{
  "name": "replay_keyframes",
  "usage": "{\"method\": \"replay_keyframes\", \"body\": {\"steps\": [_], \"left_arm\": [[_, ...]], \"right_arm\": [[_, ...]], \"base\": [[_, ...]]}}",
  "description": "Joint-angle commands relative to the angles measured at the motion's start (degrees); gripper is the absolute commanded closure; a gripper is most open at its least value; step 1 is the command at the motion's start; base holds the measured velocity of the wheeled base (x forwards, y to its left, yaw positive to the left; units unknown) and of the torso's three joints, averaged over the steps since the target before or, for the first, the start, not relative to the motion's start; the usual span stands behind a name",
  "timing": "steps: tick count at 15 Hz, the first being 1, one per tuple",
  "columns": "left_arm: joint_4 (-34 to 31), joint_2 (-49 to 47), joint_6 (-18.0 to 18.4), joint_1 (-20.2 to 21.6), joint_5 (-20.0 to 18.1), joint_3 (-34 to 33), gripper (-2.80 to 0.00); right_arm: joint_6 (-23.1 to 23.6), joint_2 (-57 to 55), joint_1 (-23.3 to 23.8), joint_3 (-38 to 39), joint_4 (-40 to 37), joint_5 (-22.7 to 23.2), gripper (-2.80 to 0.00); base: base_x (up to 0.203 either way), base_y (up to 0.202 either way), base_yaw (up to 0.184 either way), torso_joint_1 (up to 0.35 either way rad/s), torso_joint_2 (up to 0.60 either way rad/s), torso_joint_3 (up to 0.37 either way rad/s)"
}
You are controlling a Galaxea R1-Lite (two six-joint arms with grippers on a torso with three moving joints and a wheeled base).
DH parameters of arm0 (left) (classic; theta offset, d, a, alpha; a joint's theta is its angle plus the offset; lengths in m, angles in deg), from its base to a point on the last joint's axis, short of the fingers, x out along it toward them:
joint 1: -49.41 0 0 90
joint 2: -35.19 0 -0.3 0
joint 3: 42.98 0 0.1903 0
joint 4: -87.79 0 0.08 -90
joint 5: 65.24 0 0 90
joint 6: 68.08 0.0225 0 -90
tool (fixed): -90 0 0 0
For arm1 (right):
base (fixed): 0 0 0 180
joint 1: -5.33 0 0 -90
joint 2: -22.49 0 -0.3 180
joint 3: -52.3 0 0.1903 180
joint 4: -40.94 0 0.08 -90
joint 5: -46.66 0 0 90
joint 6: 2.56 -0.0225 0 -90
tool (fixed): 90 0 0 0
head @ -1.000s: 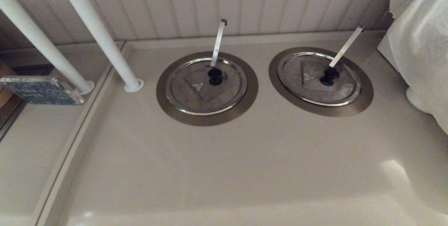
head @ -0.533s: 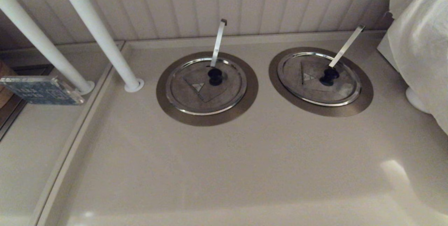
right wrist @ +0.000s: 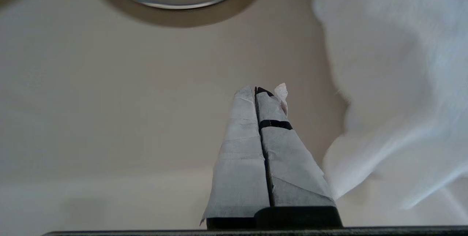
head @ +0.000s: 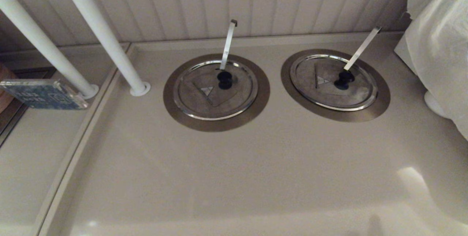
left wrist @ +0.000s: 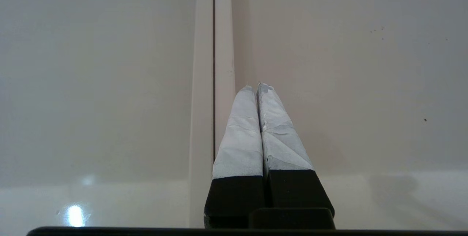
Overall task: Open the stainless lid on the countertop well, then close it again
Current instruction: Open the lid
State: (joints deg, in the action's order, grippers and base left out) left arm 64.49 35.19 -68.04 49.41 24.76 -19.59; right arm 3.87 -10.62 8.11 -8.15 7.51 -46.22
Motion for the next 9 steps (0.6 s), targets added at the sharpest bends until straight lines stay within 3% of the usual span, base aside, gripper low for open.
{"method": "replay_keyframes", "body": {"steps": [1, 4, 9], "left_arm": [[0.0, 0.1, 0.0, 0.0, 0.0, 0.1, 0.00], [0.0, 0.1, 0.0, 0.0, 0.0, 0.0, 0.00], [0.0, 0.1, 0.0, 0.0, 0.0, 0.0, 0.00]], "right_arm": [[0.5, -16.3, 0.7, -8.8, -0.6, -2.0, 0.00], [0.6, -28.2, -0.9, -18.1, -1.6, -4.9, 0.00], [-1.8, -44.3, -11.4, -31.3, -1.7, -9.2, 0.00]], "base": [[0.000, 0.000, 0.000, 0.000, 0.00, 0.000], [0.000, 0.000, 0.000, 0.000, 0.00, 0.000], [0.000, 0.000, 0.000, 0.000, 0.00, 0.000]]}}
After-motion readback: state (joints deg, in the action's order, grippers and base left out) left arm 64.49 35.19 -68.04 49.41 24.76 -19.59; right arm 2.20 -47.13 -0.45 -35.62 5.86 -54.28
